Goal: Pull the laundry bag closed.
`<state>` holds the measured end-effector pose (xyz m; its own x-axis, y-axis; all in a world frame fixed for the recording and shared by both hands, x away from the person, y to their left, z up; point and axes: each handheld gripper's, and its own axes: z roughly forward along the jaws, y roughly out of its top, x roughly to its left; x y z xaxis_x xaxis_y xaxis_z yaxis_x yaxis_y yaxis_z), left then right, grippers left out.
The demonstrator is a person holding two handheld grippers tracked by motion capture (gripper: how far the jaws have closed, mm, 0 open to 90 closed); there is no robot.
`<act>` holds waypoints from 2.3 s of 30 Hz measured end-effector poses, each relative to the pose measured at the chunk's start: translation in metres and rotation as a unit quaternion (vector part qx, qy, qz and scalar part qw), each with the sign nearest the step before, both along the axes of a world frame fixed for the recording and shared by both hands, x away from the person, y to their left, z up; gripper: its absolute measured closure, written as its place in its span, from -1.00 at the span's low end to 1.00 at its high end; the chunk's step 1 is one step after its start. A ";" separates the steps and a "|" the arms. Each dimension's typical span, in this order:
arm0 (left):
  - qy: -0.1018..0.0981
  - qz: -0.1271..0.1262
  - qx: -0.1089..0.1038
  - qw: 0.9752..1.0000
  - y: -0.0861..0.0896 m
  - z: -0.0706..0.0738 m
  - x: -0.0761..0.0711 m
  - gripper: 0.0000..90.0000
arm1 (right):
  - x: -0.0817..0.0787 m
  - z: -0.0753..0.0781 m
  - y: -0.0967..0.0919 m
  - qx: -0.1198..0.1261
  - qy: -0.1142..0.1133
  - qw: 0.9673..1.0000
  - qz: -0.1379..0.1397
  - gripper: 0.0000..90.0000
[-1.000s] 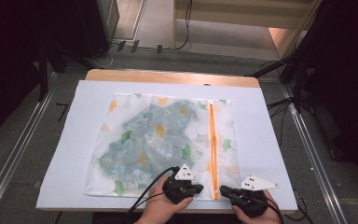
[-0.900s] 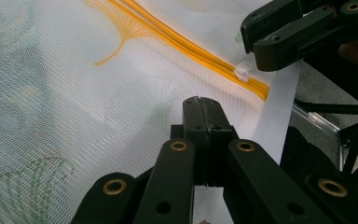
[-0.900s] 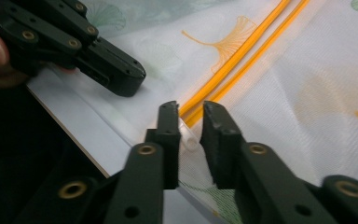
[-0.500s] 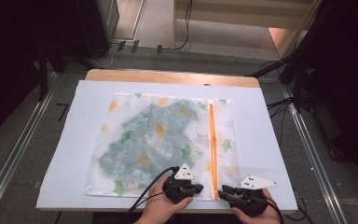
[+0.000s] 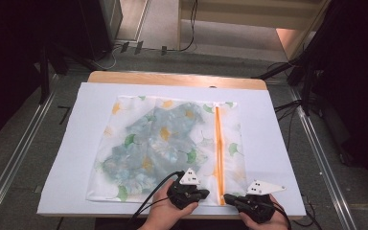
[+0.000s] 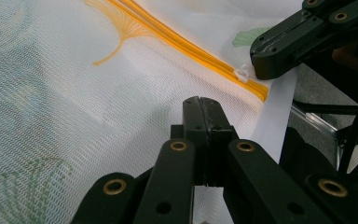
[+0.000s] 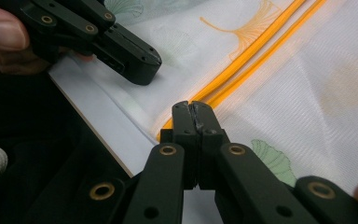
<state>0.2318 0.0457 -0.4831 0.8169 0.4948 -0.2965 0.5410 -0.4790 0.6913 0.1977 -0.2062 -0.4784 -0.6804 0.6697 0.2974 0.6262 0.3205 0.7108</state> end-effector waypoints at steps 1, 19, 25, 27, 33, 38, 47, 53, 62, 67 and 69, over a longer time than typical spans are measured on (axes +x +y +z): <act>0.001 0.000 -0.003 1.000 0.000 0.000 0.000 1.00 | 0.000 0.000 0.000 0.000 -0.002 1.000 -0.001 1.00; 0.003 -0.003 -0.003 1.000 -0.001 0.000 0.000 1.00 | -0.002 -0.002 0.012 -0.047 -0.015 0.999 -0.010 1.00; -0.007 -0.006 0.004 1.000 -0.007 0.005 -0.005 1.00 | -0.002 0.006 0.010 -0.040 -0.017 0.999 -0.013 1.00; -0.002 -0.011 0.000 1.000 -0.011 0.006 -0.008 1.00 | -0.001 0.005 0.010 -0.040 -0.012 0.999 -0.010 1.00; 0.002 -0.017 0.002 1.000 -0.024 0.001 -0.013 1.00 | 0.000 0.003 0.010 -0.042 0.003 0.999 -0.011 1.00; -0.003 -0.019 0.003 1.000 -0.025 0.000 -0.014 1.00 | 0.000 0.003 0.009 -0.039 0.004 0.999 -0.007 1.00; -0.002 -0.021 0.001 1.000 -0.024 -0.001 -0.014 1.00 | 0.003 0.007 0.012 -0.053 -0.023 0.998 -0.008 1.00; 0.000 -0.020 0.000 1.000 -0.024 -0.001 -0.014 1.00 | 0.006 0.008 0.012 -0.052 -0.025 0.998 -0.012 1.00; 0.000 -0.020 0.000 1.000 -0.024 -0.001 -0.014 1.00 | 0.015 0.014 0.010 -0.034 -0.037 0.999 -0.021 1.00; -0.001 -0.020 0.000 1.000 -0.024 -0.001 -0.014 1.00 | 0.018 0.015 0.012 -0.035 -0.044 0.998 -0.014 1.00; -0.001 -0.021 0.001 1.000 -0.024 -0.001 -0.014 1.00 | 0.018 0.014 0.012 -0.030 -0.044 0.999 -0.007 1.00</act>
